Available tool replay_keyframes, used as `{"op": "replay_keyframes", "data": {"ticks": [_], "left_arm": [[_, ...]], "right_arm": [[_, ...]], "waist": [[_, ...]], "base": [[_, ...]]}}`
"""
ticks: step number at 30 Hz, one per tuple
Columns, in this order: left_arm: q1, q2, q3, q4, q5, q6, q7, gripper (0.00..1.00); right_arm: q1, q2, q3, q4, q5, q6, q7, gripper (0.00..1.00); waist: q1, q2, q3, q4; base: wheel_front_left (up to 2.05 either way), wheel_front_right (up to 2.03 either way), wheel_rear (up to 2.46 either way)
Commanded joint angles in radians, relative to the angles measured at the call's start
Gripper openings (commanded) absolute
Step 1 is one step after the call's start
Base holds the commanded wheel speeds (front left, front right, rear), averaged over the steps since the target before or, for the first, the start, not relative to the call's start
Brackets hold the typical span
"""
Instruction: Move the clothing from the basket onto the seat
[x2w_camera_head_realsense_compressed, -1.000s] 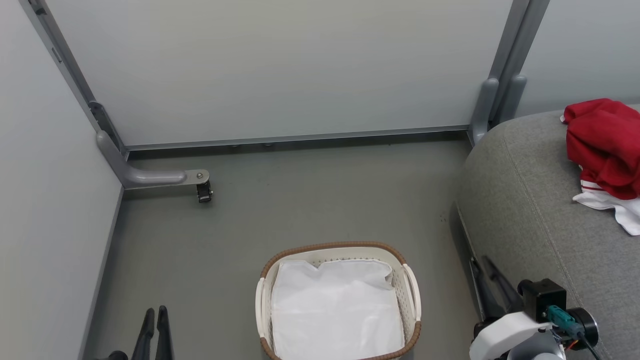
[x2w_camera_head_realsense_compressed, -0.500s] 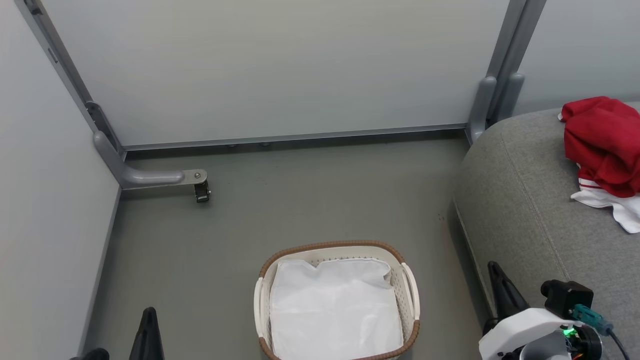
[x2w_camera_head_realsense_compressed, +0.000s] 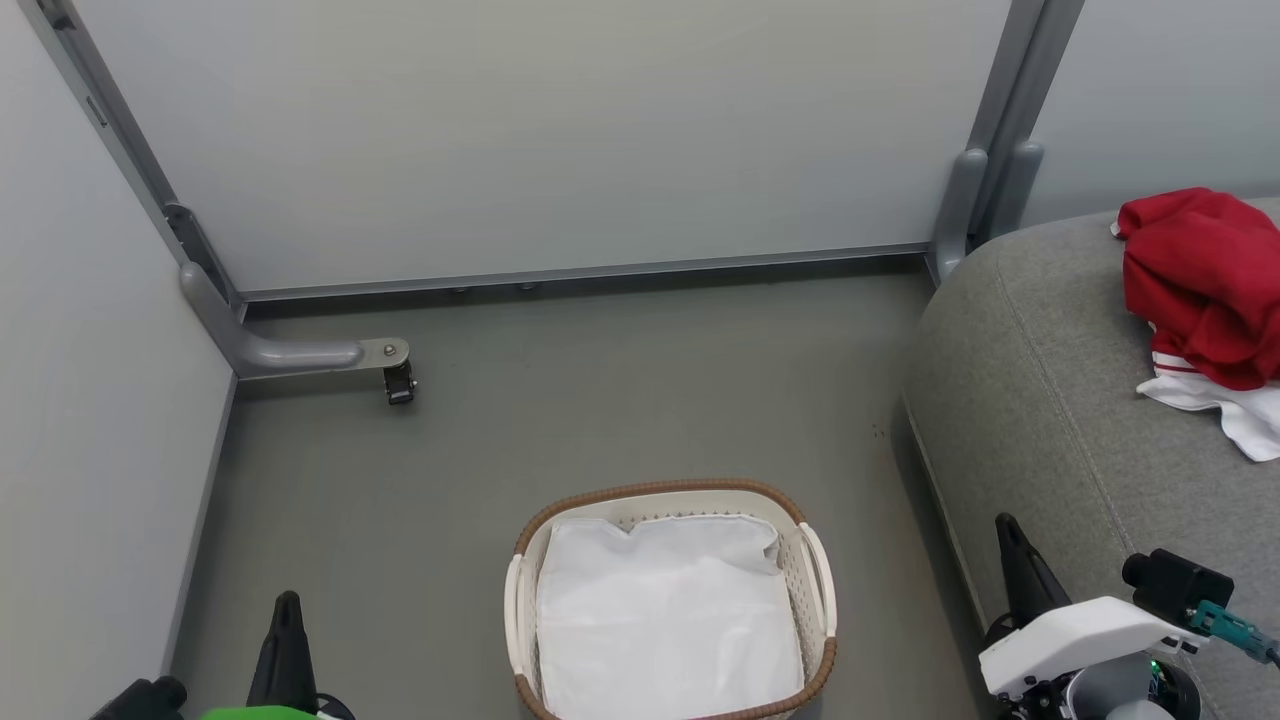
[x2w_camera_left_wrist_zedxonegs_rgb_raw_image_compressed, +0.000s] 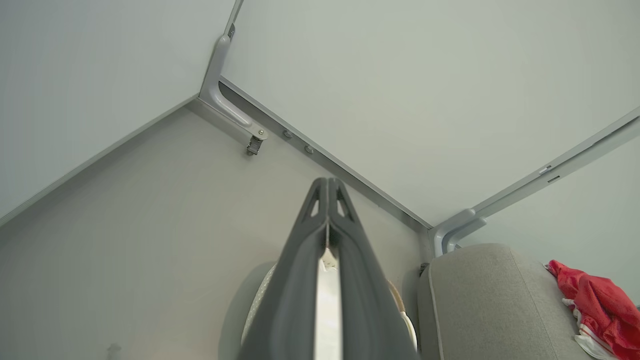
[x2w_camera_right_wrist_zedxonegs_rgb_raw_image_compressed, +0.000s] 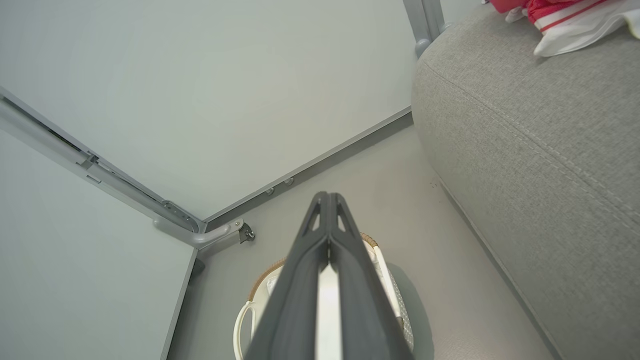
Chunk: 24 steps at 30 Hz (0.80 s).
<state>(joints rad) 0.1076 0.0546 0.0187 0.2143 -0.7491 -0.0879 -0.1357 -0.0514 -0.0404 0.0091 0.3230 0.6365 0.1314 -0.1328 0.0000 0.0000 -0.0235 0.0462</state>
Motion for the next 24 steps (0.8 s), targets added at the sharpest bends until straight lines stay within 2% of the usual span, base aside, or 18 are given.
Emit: {"op": "replay_keyframes", "data": {"ticks": [1,24], "left_arm": [[-0.034,0.001,0.007,-0.009,-0.035,-0.005,0.009,0.00],[-0.097,0.000,0.037,0.003,-0.302,-0.019,0.087,0.00]], "right_arm": [[-0.024,-0.005,-0.008,-0.019,0.041,0.000,0.009,0.00],[-0.038,-0.008,-0.046,-0.040,0.342,-0.001,0.086,0.00]], "waist": [[0.0000,0.0000,0.000,-0.001],[0.0000,0.0000,0.007,-0.011]], "base": [[0.00,0.00,0.00],[0.00,0.00,0.00]]}}
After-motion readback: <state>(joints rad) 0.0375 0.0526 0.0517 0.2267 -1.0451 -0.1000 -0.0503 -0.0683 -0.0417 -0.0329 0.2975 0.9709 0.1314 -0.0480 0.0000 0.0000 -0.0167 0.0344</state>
